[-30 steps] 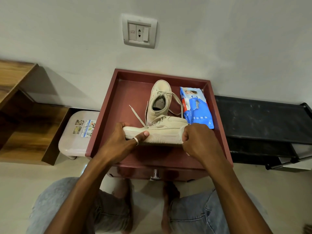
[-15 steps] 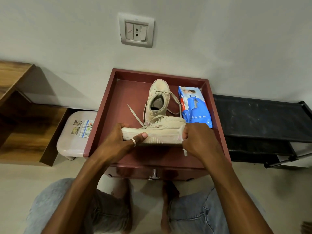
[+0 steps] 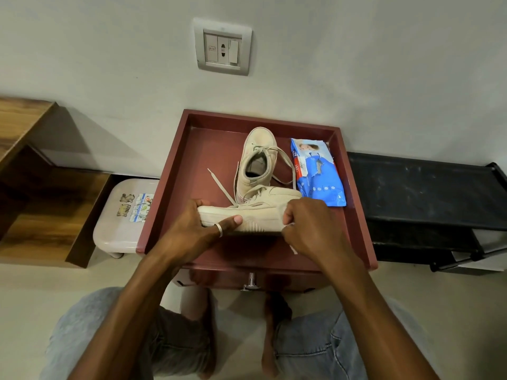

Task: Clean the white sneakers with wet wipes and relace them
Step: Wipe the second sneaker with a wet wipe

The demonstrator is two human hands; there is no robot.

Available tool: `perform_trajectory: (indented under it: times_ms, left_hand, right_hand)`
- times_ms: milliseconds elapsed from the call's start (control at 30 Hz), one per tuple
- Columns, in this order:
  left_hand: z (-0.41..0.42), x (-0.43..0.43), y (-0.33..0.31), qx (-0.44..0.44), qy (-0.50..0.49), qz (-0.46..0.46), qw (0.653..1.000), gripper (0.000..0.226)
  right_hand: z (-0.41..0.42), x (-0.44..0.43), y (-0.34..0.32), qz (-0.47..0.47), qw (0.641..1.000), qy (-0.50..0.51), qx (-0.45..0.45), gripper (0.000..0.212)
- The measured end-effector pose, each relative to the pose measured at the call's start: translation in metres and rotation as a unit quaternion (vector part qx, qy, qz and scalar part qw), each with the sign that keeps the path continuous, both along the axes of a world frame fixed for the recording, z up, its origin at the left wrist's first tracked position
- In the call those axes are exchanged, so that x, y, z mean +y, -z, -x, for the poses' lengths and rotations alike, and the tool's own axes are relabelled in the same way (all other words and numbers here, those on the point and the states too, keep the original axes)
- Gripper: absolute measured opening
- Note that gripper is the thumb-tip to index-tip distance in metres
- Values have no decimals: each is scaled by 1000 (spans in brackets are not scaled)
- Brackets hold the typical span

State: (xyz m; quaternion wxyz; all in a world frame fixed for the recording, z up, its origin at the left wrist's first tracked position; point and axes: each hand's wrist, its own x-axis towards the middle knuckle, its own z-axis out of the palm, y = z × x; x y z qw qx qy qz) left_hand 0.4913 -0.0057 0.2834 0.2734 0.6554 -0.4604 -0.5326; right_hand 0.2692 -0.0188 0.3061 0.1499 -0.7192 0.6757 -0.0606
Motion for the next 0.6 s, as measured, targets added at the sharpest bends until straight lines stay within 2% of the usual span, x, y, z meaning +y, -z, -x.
perform_trajectory:
  times_ms: [167,300,400,500,600]
  left_hand:
    - [-1,0,0,4,-5,-15,1000,66]
    - [1,-1,-1,14,-9,-19,1000,64]
    - [1,-1,-1,16,-10,-21,1000,62]
    - [1,-1,-1,11,-4,-21,1000,60]
    - [1,-2,0,8,-3,-17,1000,58]
  right_hand:
    - [20,-3,0,-45,996,64,45,20]
    - [0,3,-5,-5,999,-13,-33,9]
    - [-22,9,-5,-14,995,-75,-65,14]
    - [-8,1,1,-13,999,-24,-24,6]
    - [17,-6,6,-24,998,62,19,16]
